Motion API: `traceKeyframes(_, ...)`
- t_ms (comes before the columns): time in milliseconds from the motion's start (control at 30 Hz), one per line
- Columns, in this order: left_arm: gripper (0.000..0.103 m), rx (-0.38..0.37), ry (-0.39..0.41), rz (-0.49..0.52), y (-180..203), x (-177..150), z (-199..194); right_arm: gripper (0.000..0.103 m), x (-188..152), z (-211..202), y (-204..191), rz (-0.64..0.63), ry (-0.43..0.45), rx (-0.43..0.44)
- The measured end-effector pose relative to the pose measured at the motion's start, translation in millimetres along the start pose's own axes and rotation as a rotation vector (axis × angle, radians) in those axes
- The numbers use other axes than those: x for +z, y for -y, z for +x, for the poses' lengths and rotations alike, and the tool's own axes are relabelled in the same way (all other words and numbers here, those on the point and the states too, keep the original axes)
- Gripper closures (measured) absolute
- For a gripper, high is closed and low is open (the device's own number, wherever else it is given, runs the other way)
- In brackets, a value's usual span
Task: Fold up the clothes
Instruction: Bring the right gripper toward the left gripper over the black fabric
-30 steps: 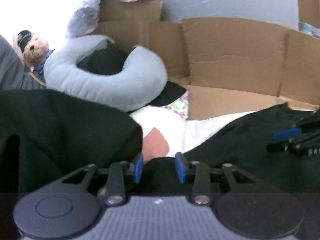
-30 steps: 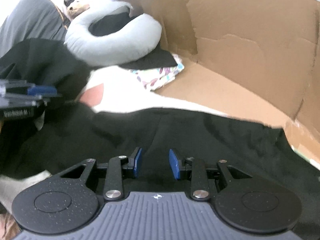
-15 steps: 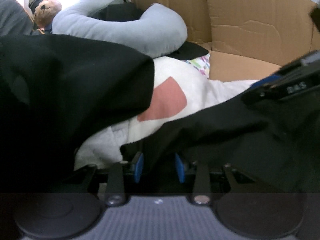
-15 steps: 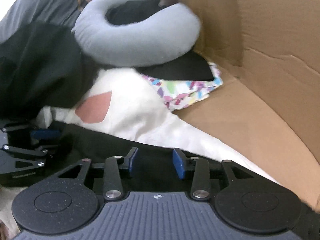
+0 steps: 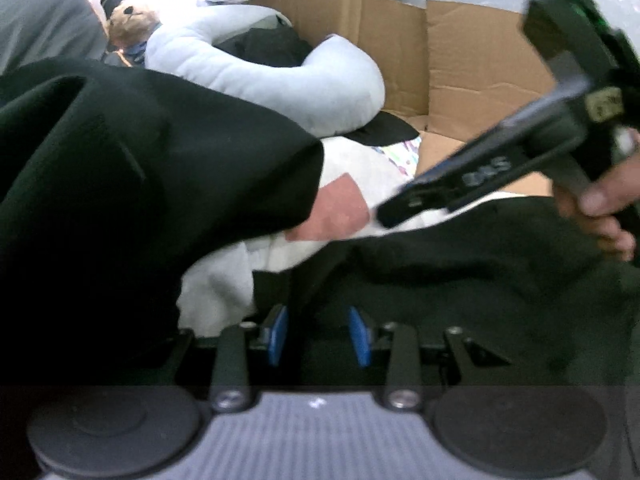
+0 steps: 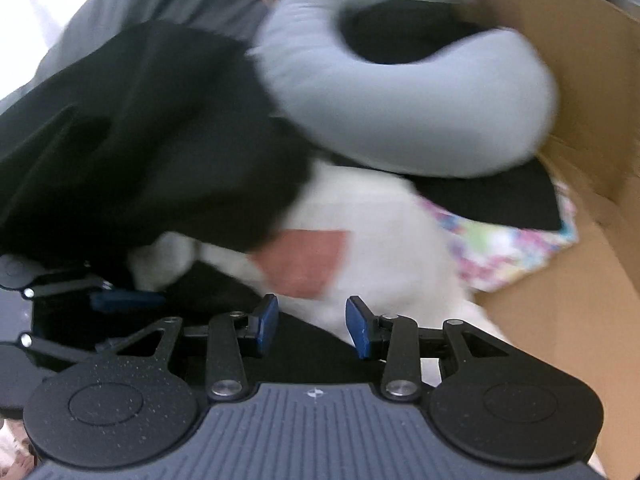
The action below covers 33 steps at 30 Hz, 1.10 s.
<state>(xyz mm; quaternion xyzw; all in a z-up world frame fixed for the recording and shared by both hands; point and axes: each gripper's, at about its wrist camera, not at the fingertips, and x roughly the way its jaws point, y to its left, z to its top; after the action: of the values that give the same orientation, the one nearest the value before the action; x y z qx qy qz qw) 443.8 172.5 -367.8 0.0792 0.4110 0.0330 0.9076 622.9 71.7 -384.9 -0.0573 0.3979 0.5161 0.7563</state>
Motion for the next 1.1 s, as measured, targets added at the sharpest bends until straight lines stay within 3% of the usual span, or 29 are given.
traceKeyframes(300,0.066,-0.063,0.005,-0.065,-6.4,-21.3,-37.2,0.059,20.5,43.2,-49.2,-0.157,-0.073,0.069)
traceKeyframes(700,0.066,-0.065,-0.001,-0.134,-24.3,-43.6,-61.6,0.060,18.4,78.8,-93.1,-0.327,-0.117,0.016)
traceKeyframes(733,0.066,-0.062,0.000,-0.137,-25.2,-43.7,-62.9,0.061,18.7,80.0,-95.3,-0.338,-0.118,0.016)
traceKeyframes(867,0.066,-0.057,0.004,-0.138,-24.8,-46.2,-70.1,0.101,18.0,83.0,-107.9,-0.419,-0.130,0.008)
traceKeyframes(1100,0.066,-0.075,0.003,-0.143,-24.5,-44.6,-64.4,0.102,26.8,52.4,-121.3,-0.496,-0.047,-0.033)
